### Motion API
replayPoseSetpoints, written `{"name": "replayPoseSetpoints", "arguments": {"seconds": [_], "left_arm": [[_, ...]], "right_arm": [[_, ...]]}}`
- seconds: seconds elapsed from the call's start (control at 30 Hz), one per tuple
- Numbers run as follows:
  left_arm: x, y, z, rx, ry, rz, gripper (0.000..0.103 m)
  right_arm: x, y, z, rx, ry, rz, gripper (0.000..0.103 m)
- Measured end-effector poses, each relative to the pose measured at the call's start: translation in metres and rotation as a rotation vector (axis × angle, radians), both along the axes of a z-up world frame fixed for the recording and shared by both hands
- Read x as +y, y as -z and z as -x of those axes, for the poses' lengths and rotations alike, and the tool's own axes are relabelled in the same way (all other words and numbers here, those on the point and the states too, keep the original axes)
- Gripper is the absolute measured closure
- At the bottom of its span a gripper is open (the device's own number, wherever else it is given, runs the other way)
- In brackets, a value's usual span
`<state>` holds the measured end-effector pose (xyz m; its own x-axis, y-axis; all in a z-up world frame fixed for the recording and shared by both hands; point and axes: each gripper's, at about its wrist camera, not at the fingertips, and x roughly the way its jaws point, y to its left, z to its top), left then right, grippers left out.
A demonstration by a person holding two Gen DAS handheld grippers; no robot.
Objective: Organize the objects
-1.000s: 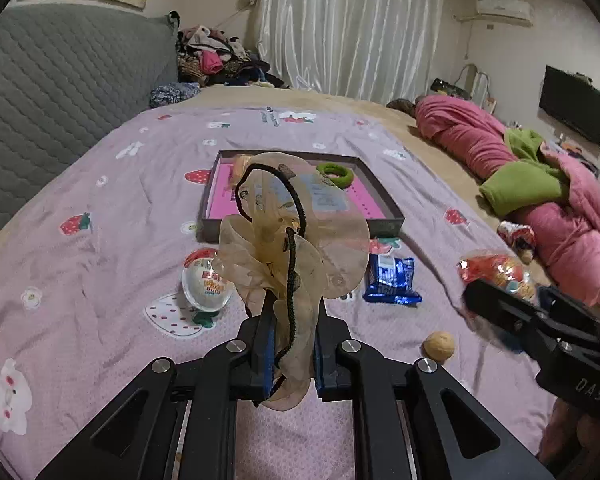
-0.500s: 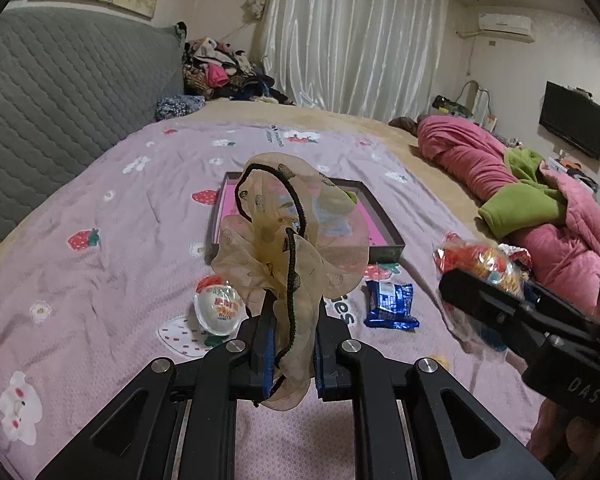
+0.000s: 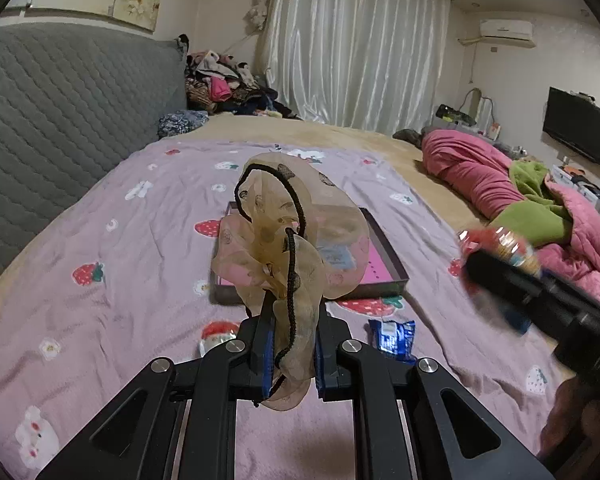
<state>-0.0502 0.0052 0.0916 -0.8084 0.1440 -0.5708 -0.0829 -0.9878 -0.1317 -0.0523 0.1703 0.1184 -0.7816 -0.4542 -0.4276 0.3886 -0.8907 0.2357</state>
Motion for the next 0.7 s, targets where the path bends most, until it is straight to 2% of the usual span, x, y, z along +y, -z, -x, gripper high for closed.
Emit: {"name": "replayPoseSetpoints", "arguments": {"seconds": [0.23, 0.7], "left_arm": [[0.002, -0.011, 0.035, 0.006, -0.008, 0.032, 0.087], [0.017, -0.033, 0.127, 0.059, -0.002, 0.060, 0.087]], "right_arm": [[0.006, -0.028, 0.018, 0.071, 0.000, -0.035, 0.050], [0.021, -0.053, 0.066, 0.169, 0.023, -0.029, 0.050]]}}
